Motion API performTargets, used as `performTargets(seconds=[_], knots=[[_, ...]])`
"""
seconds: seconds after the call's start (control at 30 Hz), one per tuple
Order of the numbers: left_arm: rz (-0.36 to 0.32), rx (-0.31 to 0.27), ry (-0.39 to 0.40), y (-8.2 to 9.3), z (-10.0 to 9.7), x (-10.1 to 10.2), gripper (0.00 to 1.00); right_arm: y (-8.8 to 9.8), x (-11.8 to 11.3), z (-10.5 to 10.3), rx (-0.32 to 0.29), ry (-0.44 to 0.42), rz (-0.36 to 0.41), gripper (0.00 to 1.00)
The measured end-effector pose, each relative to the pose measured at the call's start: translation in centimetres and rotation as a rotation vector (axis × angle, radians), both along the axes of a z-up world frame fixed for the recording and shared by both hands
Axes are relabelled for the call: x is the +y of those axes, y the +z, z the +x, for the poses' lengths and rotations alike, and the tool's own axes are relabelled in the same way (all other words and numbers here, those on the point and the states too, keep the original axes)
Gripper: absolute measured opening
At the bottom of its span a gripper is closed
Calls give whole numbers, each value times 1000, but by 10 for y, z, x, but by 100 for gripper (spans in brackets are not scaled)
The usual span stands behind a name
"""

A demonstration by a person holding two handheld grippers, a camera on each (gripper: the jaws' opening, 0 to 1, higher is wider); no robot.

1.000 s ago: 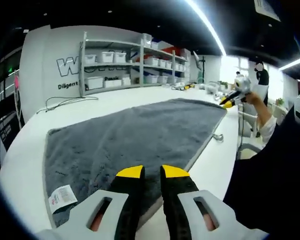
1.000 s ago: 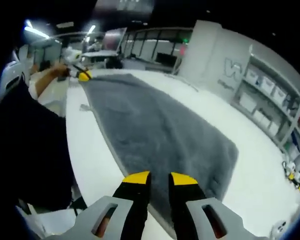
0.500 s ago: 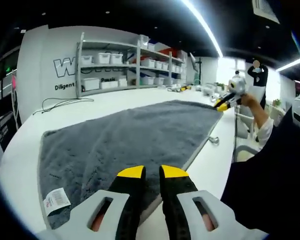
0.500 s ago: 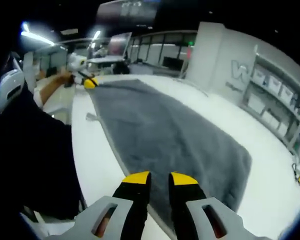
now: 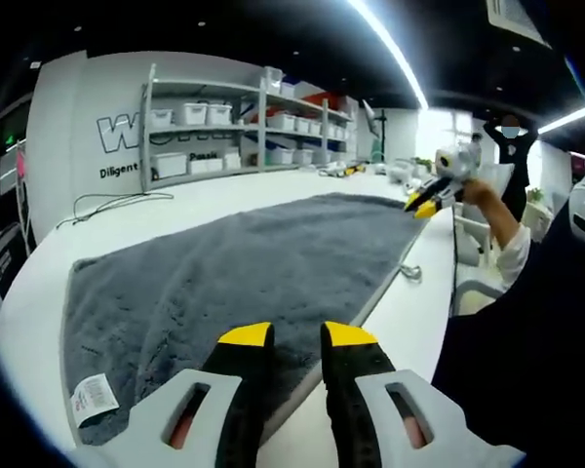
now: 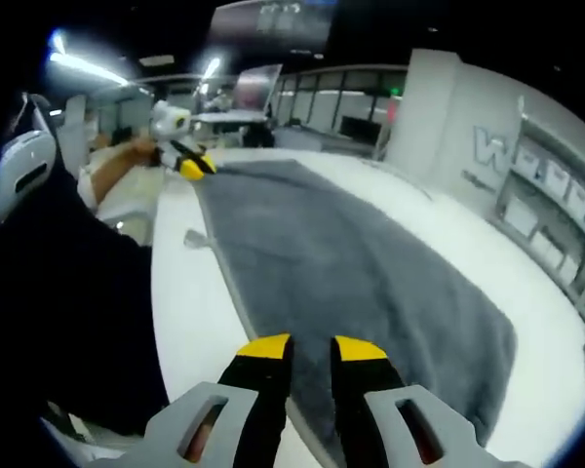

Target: Open the folded towel by lifting each exposed corner and separating the folded layers until the towel lies flat within the target outline without major curled edges

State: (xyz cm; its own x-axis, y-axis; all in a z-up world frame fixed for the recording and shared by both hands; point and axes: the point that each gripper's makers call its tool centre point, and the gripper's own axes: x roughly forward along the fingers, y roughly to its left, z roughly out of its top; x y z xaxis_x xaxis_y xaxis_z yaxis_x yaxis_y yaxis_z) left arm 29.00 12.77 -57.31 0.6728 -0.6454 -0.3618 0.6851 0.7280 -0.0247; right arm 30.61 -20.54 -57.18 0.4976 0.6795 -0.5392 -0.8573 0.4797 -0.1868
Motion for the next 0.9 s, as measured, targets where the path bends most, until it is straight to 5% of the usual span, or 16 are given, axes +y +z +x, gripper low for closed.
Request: performTargets(seconds=[0.4, 0.9], knots=[[-9, 10, -50, -6, -3, -19, 20, -6, 27, -6, 15, 77, -9, 13], [23, 11, -64, -11, -5, -19, 20, -21, 58, -22, 45, 190, -61, 11]])
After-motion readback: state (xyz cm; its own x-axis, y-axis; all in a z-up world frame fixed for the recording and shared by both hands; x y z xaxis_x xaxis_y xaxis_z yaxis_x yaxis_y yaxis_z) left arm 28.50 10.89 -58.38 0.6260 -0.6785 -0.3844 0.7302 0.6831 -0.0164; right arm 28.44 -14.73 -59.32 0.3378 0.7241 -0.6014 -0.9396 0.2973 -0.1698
